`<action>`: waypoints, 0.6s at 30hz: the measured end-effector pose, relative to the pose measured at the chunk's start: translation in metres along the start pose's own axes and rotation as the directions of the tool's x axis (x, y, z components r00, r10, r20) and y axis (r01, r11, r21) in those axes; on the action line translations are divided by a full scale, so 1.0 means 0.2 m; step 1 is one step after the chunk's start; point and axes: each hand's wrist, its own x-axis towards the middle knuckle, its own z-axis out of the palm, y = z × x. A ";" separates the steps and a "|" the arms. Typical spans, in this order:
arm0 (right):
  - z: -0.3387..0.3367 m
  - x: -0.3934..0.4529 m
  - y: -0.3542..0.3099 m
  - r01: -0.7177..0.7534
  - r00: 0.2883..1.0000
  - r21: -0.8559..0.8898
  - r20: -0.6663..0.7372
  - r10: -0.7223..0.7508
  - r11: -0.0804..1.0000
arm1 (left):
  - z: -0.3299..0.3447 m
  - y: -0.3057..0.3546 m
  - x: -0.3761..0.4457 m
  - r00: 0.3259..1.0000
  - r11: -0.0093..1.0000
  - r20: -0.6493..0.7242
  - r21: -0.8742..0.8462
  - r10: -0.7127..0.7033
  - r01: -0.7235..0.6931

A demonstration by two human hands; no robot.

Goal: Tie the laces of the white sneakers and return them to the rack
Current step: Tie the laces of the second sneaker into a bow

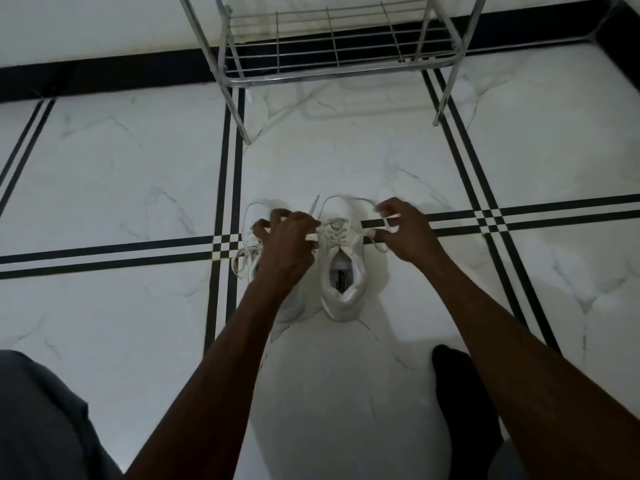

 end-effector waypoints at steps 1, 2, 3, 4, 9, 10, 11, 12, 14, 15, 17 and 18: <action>0.01 -0.01 -0.03 0.053 0.993 -0.031 0.107 -0.049 0.998 | 0.03 0.02 0.00 0.999 0.999 0.031 -0.008 0.045 -0.045; 0.03 -0.02 -0.05 0.099 0.978 -0.052 0.188 -0.087 0.994 | 0.06 0.04 -0.01 0.996 0.997 0.047 -0.011 0.073 -0.072; 0.05 -0.03 -0.07 0.128 0.969 -0.080 0.222 -0.108 0.989 | 0.08 0.05 -0.02 0.996 0.997 0.041 -0.003 0.081 -0.081; 0.08 -0.04 -0.07 0.157 0.967 -0.086 0.217 -0.135 0.984 | 0.10 0.06 -0.03 0.997 0.997 0.014 0.022 0.073 -0.074; 0.09 -0.02 -0.06 0.176 0.983 -0.163 0.091 -0.163 0.971 | 0.10 0.03 0.00 0.990 0.973 -0.088 0.211 0.111 -0.091; 0.08 -0.01 -0.05 0.176 0.982 -0.152 0.096 -0.162 0.973 | 0.10 0.00 0.01 0.989 0.971 -0.076 0.213 0.125 -0.106; 0.07 -0.01 -0.05 0.154 0.984 -0.139 0.108 -0.140 0.978 | 0.09 -0.02 0.02 0.990 0.972 -0.063 0.203 0.130 -0.115; 0.07 -0.01 -0.03 0.118 0.988 -0.133 0.116 -0.102 0.984 | 0.10 -0.03 0.02 0.991 0.976 -0.049 0.187 0.124 -0.113; 0.09 -0.03 0.00 0.050 0.992 -0.151 0.118 -0.032 0.987 | 0.10 -0.04 0.02 0.995 0.980 -0.026 0.179 0.096 -0.089; 0.10 -0.04 0.01 0.049 0.994 -0.172 0.106 -0.031 0.984 | 0.11 -0.04 0.01 0.997 0.980 -0.025 0.186 0.079 -0.073; 0.13 -0.05 0.02 0.073 0.995 -0.236 0.089 -0.053 0.969 | 0.13 -0.04 0.00 0.998 0.983 -0.041 0.180 0.055 -0.046; 0.13 -0.05 0.02 0.077 0.995 -0.258 0.086 -0.057 0.963 | 0.14 -0.04 -0.01 0.998 0.984 -0.048 0.175 0.047 -0.038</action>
